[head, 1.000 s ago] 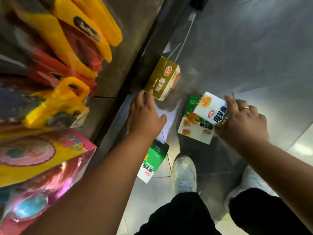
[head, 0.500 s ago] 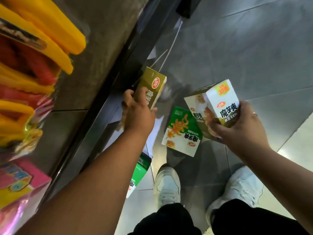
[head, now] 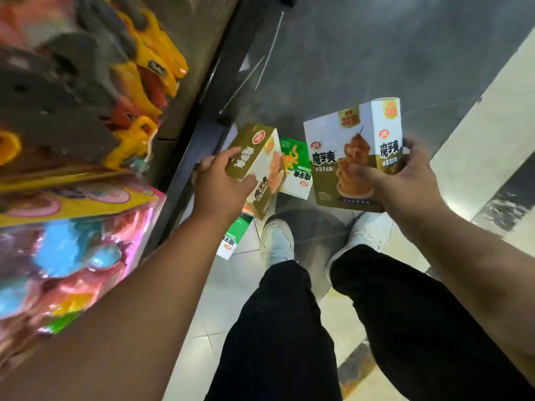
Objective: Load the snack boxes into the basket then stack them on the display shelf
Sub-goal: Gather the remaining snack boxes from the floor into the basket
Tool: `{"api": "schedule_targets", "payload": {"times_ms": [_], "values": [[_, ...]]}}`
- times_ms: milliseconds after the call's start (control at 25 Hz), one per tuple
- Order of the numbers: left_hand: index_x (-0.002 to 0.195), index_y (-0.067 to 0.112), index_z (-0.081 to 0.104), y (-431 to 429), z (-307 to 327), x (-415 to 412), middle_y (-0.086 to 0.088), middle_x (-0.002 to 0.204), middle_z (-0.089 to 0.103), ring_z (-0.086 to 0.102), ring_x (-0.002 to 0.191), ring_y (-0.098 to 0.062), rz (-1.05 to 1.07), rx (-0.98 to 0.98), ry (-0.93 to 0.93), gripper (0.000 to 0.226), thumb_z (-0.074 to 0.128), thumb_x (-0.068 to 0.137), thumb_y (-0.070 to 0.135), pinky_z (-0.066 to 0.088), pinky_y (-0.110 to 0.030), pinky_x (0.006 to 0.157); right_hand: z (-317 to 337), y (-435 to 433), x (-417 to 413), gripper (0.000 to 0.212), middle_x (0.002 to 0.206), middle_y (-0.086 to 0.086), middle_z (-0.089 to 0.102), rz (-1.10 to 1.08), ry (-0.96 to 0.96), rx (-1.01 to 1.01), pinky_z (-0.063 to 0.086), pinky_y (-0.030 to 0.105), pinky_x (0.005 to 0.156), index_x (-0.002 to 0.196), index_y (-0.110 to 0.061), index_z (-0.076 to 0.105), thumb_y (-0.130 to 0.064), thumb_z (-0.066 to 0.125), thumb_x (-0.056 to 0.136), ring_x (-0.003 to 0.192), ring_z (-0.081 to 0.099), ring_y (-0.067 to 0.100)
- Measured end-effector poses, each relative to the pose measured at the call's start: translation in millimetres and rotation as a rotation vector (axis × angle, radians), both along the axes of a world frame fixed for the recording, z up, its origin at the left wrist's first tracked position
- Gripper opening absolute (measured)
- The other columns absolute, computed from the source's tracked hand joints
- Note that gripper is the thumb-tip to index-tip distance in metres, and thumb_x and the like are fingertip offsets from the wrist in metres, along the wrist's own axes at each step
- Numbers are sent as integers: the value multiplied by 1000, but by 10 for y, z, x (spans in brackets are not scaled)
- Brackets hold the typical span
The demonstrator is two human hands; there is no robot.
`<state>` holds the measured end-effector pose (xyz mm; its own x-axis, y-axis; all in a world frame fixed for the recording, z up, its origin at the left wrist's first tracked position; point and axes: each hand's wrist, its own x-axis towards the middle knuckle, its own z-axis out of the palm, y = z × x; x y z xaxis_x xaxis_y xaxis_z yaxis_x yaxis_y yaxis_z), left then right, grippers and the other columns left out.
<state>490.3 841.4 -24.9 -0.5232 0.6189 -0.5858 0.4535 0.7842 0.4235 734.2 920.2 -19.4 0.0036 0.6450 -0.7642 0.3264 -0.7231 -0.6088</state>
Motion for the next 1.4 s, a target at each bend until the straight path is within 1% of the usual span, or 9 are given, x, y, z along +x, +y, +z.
{"api": "schedule_targets", "payload": {"times_ms": [200, 280, 400, 680, 840, 960, 1080, 1200, 1400], "values": [[130, 33, 61, -240, 1350, 107, -3, 128, 53, 61, 109, -13, 34, 54, -227, 56, 77, 77, 33, 51, -37, 99, 1382, -278, 273, 85, 116, -2, 66, -42, 17, -8, 56, 49, 89, 121, -37, 44, -46, 93, 52, 102, 69, 21], [127, 35, 63, -352, 1977, 120, -2, 125, 61, 64, 106, -10, 48, 82, -334, 58, 75, 71, 38, 54, -33, 95, 2049, -398, 410, 76, 110, -4, 69, -91, 36, 4, 56, 48, 90, 116, -38, 48, -33, 92, 55, 98, 71, 21], [125, 27, 64, -489, 2924, 136, 4, 115, 66, 65, 93, 1, 91, 172, -507, 48, 78, 79, 17, 52, -16, 84, 3074, -611, 567, 78, 107, -3, 72, -131, 93, 24, 58, 41, 78, 116, -32, 53, -30, 93, 50, 92, 72, 20], [112, 33, 55, -966, 4607, 227, -1, 110, 65, 66, 98, -29, 281, 494, -684, 56, 80, 63, 29, 55, -49, 90, 4858, -1083, 915, 65, 114, 4, 71, -136, 311, 92, 58, 30, 61, 119, -25, 56, -26, 80, 58, 85, 73, 19], [113, 21, 53, -1333, 5187, 475, 5, 84, 71, 69, 73, -17, 515, 654, -772, 43, 73, 76, 11, 55, -34, 64, 5313, -1209, 1175, 57, 111, 4, 73, -33, 414, 91, 59, 31, 59, 123, -21, 55, -21, 72, 68, 82, 74, 20], [107, 23, 58, -1729, 5508, 790, -6, 91, 71, 67, 77, -27, 643, 709, -794, 37, 73, 75, 11, 53, -31, 56, 5510, -1340, 1368, 107, 111, 6, 73, 107, 409, 72, 59, 37, 63, 127, -24, 55, -46, 96, 31, 88, 74, 26], [114, 19, 62, -2232, 5700, 1008, -8, 100, 73, 64, 99, -35, 784, 770, -763, 50, 81, 68, 21, 54, -45, 80, 5673, -1463, 1467, 116, 114, 4, 72, 226, 441, 41, 56, 49, 80, 129, -29, 55, -56, 95, 23, 94, 72, 31], [131, 9, 57, -2748, 5867, 1159, -19, 124, 66, 59, 118, -43, 862, 849, -729, 74, 78, 66, 39, 41, -60, 105, 5805, -1607, 1405, 102, 113, 6, 72, 351, 482, -16, 60, 46, 76, 124, -28, 58, -51, 94, 32, 93, 72, 32], [104, 20, 72, -3712, 6135, 1261, -12, 108, 73, 71, 96, -31, 1055, 929, -631, 27, 66, 82, 33, 59, -44, 82, 5996, -2056, 880, 104, 110, 11, 73, 654, 571, -89, 62, 41, 64, 121, -25, 59, -48, 96, 27, 87, 73, 34]]}}
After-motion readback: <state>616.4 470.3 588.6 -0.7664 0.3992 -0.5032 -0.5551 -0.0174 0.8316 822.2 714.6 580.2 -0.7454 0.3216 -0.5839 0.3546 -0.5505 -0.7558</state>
